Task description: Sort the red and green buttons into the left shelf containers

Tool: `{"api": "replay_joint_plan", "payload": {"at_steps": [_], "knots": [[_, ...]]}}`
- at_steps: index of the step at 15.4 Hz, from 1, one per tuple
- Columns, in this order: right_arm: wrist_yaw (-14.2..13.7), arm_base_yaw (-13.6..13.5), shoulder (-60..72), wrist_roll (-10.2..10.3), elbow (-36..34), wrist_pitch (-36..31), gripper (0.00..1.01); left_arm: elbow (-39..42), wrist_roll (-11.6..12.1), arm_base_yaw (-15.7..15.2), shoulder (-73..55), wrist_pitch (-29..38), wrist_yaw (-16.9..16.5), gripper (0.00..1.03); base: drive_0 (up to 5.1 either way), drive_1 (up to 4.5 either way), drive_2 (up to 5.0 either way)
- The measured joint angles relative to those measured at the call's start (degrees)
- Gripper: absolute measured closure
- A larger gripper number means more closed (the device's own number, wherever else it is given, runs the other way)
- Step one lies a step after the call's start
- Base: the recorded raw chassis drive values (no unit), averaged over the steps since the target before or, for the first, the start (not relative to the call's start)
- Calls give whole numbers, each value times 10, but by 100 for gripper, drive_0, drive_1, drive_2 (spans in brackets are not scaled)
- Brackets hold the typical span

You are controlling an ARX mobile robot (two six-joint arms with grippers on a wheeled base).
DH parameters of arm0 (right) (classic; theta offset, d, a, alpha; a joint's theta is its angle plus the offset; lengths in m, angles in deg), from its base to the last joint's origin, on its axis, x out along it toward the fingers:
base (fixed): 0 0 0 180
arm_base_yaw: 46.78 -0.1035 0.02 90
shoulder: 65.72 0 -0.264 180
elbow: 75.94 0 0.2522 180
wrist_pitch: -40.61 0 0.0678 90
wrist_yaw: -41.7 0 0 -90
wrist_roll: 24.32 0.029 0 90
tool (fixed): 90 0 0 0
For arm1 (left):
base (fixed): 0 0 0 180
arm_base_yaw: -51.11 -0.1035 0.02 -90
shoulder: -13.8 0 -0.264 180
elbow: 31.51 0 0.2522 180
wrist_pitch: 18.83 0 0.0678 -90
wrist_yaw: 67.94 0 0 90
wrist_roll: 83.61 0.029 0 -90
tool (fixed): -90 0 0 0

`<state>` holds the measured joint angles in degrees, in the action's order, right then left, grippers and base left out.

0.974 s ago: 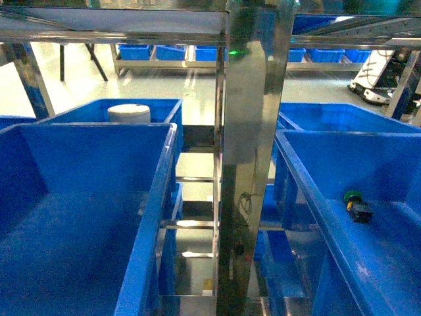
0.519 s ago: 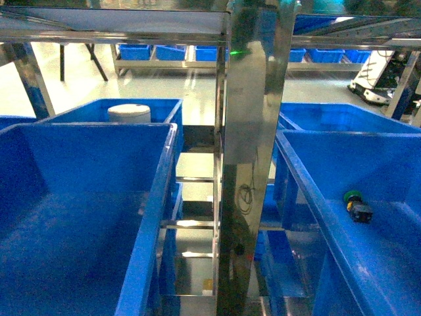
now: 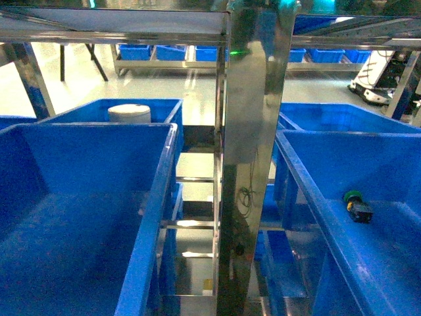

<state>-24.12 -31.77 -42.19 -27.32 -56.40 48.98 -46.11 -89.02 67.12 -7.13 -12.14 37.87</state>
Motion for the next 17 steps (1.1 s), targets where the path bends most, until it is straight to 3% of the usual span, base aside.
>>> {"api": "replay_joint_plan", "payload": {"at_steps": [2, 3, 4, 8, 17], "knots": [[0, 0, 0, 0, 0, 0, 3, -5, 21, -18, -125, 80, -58, 80, 0, 0, 0], [0, 0, 0, 0, 0, 0, 3, -21, 35, -49, -263, 160, -95, 80, 0, 0, 0], [-1, 0, 0, 0, 0, 0, 3, -64, 66, -96, -432, 229, -132, 80, 0, 0, 0], [-1, 0, 0, 0, 0, 0, 3, -124, 94, -137, -556, 217, -156, 80, 0, 0, 0], [-1, 0, 0, 0, 0, 0, 3, -243, 134, -169, -675, 126, -158, 80, 0, 0, 0]]}}
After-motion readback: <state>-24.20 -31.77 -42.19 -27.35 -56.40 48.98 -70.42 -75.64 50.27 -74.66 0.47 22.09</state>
